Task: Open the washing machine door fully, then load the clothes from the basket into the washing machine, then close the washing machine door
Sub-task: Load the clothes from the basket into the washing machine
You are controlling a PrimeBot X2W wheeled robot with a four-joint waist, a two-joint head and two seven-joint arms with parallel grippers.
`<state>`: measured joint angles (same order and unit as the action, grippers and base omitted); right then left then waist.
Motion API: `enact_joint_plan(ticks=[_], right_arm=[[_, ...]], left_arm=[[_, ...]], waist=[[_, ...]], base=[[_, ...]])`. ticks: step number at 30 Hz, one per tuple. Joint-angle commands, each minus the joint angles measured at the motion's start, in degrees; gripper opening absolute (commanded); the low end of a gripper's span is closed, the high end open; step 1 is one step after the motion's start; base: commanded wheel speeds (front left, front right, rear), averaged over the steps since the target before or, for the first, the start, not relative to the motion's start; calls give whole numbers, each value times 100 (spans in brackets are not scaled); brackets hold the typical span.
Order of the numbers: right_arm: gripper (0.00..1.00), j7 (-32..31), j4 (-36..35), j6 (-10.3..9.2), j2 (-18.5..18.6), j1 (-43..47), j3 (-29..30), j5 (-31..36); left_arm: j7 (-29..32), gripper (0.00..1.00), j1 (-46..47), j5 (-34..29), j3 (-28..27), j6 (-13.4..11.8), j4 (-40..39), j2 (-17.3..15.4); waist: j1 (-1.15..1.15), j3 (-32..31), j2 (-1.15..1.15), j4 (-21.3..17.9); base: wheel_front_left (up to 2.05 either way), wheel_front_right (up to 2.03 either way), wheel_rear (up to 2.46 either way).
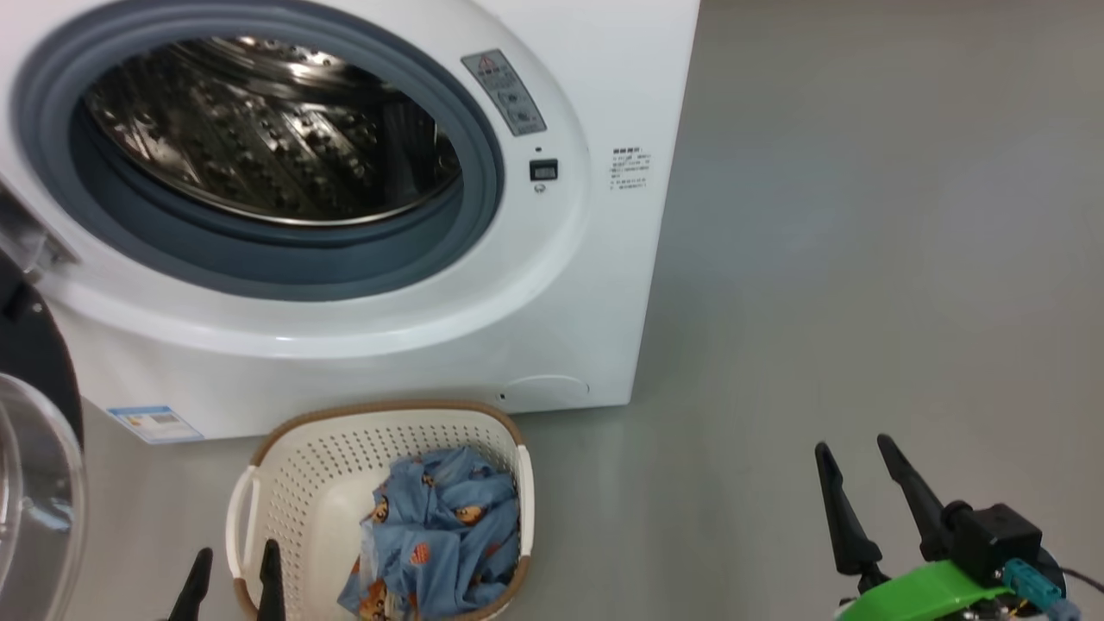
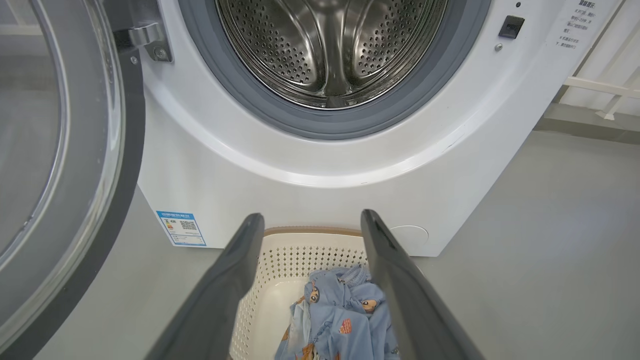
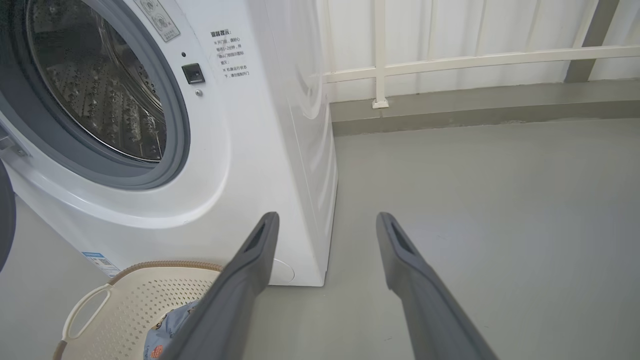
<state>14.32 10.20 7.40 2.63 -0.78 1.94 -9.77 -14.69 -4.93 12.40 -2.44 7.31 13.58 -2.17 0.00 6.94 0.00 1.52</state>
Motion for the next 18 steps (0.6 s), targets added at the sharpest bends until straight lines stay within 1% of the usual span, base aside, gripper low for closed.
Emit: enact_joint_plan(ticks=[1,9,16,18], right_arm=[[100,68,-169,9,25,-252,-167,22],[100,68,-236,9,25,-467,-136,84],[100,68,-288,9,25,-601,-152,34],[100,68,-313,9,25,-633,-157,28]], left_arm=[[-31,100,258,58,-155,16,-40,-71],[-31,100,693,229,-58,17,256,-88],[-31,100,1016,463,114,17,679,-211],[-31,100,1147,624,150,17,844,-244]], waist=[[0,316,0,-113],[0,938,0,-285],[0,1385,0,-453],[0,1534,0,-520]], base=[[0,0,0],[0,0,0],[0,0,0],[0,0,0]])
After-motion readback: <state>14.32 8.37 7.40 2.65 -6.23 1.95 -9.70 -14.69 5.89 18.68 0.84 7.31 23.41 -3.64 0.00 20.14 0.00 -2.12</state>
